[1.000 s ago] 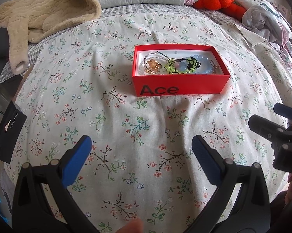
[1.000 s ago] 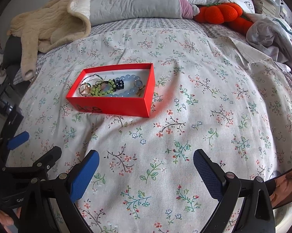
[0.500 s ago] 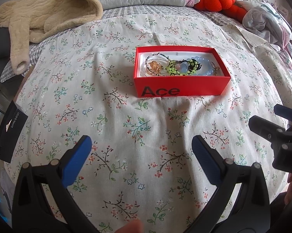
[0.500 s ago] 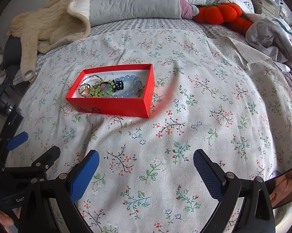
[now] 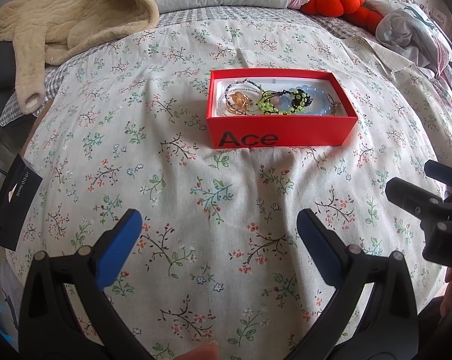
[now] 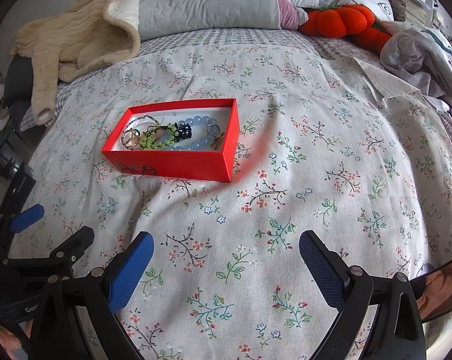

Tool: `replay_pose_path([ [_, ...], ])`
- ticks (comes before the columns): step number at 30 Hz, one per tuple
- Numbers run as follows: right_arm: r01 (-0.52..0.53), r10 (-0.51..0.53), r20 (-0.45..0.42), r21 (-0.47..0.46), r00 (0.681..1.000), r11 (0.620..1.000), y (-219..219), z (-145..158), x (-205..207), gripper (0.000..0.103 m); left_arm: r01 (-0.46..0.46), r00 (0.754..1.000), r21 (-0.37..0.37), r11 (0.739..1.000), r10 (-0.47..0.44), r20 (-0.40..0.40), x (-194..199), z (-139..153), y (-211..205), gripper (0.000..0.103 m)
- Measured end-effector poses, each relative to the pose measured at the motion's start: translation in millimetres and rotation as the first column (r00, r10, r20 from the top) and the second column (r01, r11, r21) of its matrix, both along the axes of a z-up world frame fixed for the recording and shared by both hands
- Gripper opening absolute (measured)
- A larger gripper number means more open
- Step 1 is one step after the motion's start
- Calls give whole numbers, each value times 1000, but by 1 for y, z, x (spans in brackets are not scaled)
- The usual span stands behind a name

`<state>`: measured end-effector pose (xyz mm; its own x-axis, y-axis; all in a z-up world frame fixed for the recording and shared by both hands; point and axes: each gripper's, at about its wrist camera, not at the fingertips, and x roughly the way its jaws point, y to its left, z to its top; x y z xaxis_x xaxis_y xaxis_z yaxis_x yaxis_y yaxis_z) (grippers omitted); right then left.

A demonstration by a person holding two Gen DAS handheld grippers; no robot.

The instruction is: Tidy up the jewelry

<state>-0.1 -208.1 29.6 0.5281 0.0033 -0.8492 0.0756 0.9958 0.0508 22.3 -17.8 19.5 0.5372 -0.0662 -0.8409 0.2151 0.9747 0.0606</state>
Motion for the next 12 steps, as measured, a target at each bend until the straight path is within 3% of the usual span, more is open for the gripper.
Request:
replay_pose_path([
  [12, 11, -11, -6, 2, 1000, 1000, 0, -2, -1, 99, -14, 1000, -15, 1000, 14, -24, 0, -6, 3, 102],
])
